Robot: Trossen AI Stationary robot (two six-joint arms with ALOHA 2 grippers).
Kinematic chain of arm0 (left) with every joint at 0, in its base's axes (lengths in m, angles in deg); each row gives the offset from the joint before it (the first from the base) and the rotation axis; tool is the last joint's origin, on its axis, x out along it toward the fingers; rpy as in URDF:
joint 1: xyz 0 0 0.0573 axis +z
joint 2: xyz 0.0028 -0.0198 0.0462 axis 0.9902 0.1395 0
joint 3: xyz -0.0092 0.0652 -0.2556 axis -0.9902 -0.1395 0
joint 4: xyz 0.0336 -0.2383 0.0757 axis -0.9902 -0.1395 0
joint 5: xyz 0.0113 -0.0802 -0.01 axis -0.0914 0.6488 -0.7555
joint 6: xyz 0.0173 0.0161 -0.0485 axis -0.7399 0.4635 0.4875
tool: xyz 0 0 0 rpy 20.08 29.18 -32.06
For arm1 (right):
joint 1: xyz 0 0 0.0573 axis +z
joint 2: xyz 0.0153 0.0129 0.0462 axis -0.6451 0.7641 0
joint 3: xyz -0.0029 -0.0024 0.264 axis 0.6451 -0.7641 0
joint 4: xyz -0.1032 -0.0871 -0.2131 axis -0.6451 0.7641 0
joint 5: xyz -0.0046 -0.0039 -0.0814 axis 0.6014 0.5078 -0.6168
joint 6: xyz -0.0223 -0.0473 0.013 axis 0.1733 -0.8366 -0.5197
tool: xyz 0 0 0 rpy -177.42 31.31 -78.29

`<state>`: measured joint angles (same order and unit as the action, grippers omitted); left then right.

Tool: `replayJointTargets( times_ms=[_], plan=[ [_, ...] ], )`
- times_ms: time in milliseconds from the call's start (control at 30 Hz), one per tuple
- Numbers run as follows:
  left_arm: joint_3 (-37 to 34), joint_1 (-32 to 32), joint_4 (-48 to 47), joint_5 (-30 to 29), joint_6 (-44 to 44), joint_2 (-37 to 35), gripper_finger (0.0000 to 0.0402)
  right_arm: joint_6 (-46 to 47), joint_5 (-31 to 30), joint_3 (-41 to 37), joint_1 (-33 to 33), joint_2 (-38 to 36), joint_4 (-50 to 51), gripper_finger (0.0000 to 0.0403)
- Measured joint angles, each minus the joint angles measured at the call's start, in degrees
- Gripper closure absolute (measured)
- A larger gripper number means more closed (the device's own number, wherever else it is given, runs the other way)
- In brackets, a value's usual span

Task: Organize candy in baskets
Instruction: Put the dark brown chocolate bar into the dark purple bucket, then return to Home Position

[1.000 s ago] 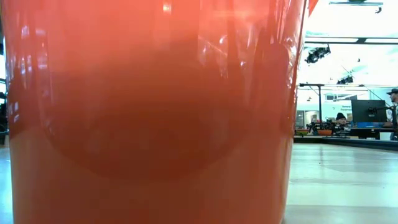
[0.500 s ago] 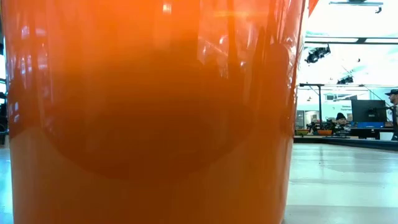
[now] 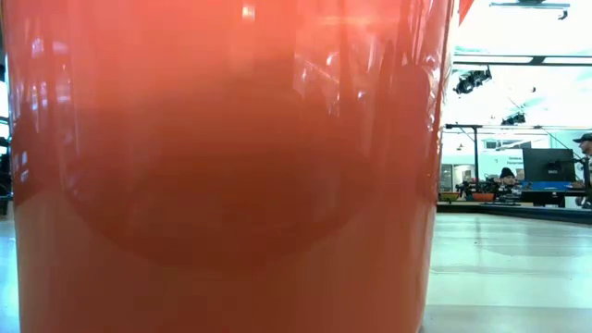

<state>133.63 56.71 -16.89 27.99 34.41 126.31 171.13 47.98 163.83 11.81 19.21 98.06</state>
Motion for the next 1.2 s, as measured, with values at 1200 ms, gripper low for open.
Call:
replayJointTargets(
  times_ms=[1200],
  plan=[
    [0.00,0.02,1.67,-0.41,5.49,0.00,0.0263,-33.44,14.72,-14.65,-5.81,-0.50,0.00,0.0234]
  ],
)
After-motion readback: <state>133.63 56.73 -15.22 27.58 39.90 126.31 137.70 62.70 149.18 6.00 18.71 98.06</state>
